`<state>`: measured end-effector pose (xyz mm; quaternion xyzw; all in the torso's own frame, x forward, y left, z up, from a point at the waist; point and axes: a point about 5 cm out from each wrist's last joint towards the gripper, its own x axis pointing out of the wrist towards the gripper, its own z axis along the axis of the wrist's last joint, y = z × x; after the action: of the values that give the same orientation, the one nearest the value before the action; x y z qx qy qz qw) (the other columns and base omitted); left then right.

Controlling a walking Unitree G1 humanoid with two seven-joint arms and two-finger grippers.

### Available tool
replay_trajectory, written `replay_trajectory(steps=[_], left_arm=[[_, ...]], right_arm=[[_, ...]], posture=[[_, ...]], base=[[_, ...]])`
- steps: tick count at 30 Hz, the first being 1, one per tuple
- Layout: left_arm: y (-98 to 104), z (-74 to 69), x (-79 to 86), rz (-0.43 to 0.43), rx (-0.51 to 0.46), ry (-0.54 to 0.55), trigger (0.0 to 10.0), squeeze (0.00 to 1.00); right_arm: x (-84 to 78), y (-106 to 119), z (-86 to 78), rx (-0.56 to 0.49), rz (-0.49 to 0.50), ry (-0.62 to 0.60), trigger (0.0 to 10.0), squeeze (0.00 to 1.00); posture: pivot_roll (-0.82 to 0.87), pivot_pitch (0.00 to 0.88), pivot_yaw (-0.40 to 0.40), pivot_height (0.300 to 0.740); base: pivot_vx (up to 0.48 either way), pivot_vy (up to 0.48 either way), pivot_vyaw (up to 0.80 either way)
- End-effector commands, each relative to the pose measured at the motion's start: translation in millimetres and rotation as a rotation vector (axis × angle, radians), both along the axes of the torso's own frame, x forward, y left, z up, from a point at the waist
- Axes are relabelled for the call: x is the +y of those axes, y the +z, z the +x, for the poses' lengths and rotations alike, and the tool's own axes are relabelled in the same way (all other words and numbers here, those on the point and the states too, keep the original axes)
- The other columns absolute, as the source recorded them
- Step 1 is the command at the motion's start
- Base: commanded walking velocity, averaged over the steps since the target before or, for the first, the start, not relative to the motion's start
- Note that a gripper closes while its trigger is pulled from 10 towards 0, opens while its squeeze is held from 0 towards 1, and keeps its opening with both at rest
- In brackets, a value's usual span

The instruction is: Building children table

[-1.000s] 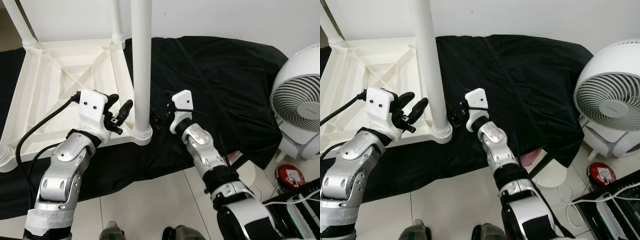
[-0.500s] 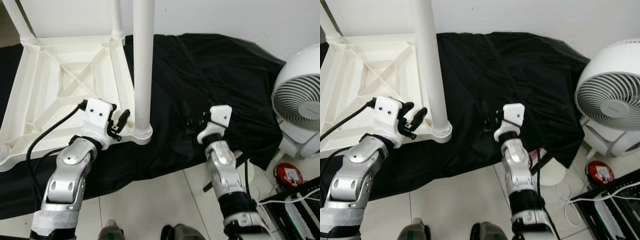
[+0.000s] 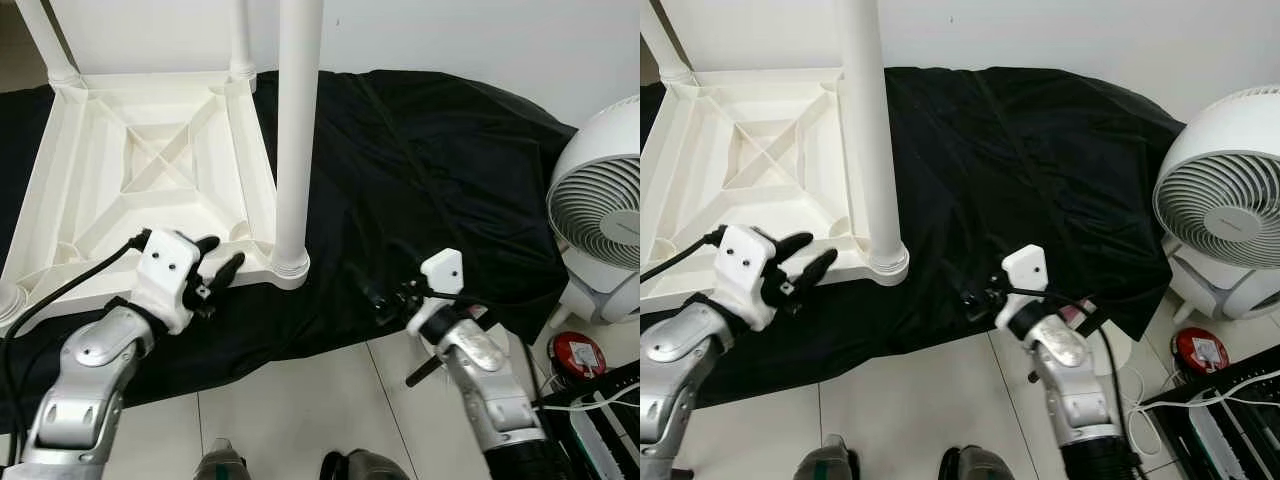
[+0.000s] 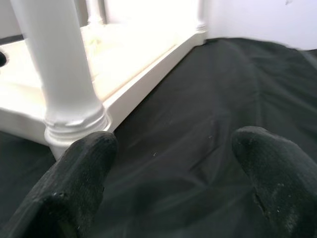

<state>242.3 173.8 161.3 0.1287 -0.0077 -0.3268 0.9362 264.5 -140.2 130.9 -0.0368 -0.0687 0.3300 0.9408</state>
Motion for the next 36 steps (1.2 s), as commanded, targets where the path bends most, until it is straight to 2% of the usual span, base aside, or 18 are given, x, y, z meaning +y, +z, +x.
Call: replay_trajectory(steps=[1, 5, 10, 14, 16, 19, 20, 22, 23, 25, 26, 29, 32, 33, 35, 36], left_arm=[[3, -6.8, -16.8, 0.001, 0.03, -0.159, 10.0, 0.0], [3, -7.0, -27.5, 0.007, 0.028, -0.219, 10.0, 0.0], [0, 7.0, -47.0, 0.02, 0.0, -0.272, 10.0, 0.0], [-1, 17.8, -52.5, 0.039, -0.012, -0.253, 10.0, 0.0], [-2, 31.4, -56.9, 0.061, -0.028, -0.209, 10.0, 0.0], [-1, 36.8, -58.4, 0.072, -0.032, -0.193, 10.0, 0.0], [2, 43.5, -60.2, 0.074, -0.044, -0.181, 10.0, 0.0], [2, 43.5, -60.2, 0.074, -0.044, -0.181, 10.0, 0.0], [5, 49.3, -61.2, 0.074, -0.056, -0.165, 10.0, 0.0], [5, 49.3, -61.2, 0.074, -0.056, -0.165, 10.0, 0.0], [7, 53.7, -61.3, 0.075, -0.066, -0.152, 10.0, 0.0], [9, 54.9, -60.6, 0.076, -0.072, -0.142, 10.0, 0.0], [5, 31.6, -55.9, 0.063, -0.048, -0.213, 10.0, 0.0], [5, 31.6, -55.9, 0.063, -0.048, -0.213, 10.0, 0.0], [-1, 14.2, -54.9, 0.06, -0.012, -0.298, 10.0, 0.0], [-1, 14.2, -54.9, 0.06, -0.012, -0.298, 10.0, 0.0]], right_arm=[[-0.7, 7, 7.0, 0.001, -0.011, 0.059, 10.0, 0.0], [0.9, 13, 12.0, -0.002, -0.011, 0.082, 10.0, 0.0], [10.7, 25, 27.9, -0.005, -0.01, 0.166, 10.0, 0.0], [16.7, 30, 36.4, -0.014, -0.007, 0.198, 10.0, 0.0], [24.7, 36, 48.3, -0.023, 0.001, 0.217, 10.0, 0.0], [27.8, 38, 53.5, -0.025, 0.005, 0.224, 10.0, 0.0], [32.5, 41, 61.0, -0.032, 0.008, 0.224, 10.0, 0.0], [32.5, 41, 61.0, -0.032, 0.008, 0.224, 10.0, 0.0], [36.3, 43, 67.1, -0.03, 0.018, 0.224, 10.0, 0.0], [36.3, 43, 67.1, -0.03, 0.018, 0.224, 10.0, 0.0], [40.3, 45, 72.4, -0.033, 0.027, 0.214, 10.0, 0.0], [43.8, 48, 73.0, -0.042, 0.043, 0.214, 10.0, 0.0], [44.7, 45, 50.9, -0.02, 0.109, 0.287, 10.0, 0.0], [44.7, 45, 50.9, -0.02, 0.109, 0.287, 10.0, 0.0], [43.5, 39, 35.8, 0.016, 0.13, 0.363, 10.0, 0.0], [43.5, 39, 35.8, 0.016, 0.13, 0.363, 10.0, 0.0]], posture=[[0.11, 0.064, -0.064, 0.74], [0.12, 0.059, -0.064, 0.74], [0.11, 0.052, -0.058, 0.74], [0.1, 0.049, -0.051, 0.74], [0.09, 0.048, -0.047, 0.74], [0.09, 0.048, -0.047, 0.74], [0.09, 0.048, -0.043, 0.74], [0.09, 0.048, -0.043, 0.74], [0.09, 0.05, -0.044, 0.74], [0.09, 0.05, -0.044, 0.74], [0.09, 0.053, -0.042, 0.74], [0.09, 0.055, -0.044, 0.74], [0.09, 0.068, -0.048, 0.74], [0.09, 0.068, -0.048, 0.74], [0.09, 0.071, -0.047, 0.74], [0.09, 0.071, -0.047, 0.74]], base=[[0.0, 0.0, 0.0], [0.0, 0.0, 0.0], [0.0, 0.0, 0.0], [0.0, 0.0, 0.0], [0.0, 0.0, 0.0], [0.0, 0.0, 0.0], [0.0, 0.0, 0.0], [0.0, 0.0, 0.0], [0.0, 0.0, 0.0], [0.0, 0.0, 0.0], [0.0, 0.0, 0.0], [0.0, 0.0, 0.0], [0.0, 0.0, 0.0], [0.0, 0.0, 0.0], [0.0, 0.0, 0.0], [0.0, 0.0, 0.0]])
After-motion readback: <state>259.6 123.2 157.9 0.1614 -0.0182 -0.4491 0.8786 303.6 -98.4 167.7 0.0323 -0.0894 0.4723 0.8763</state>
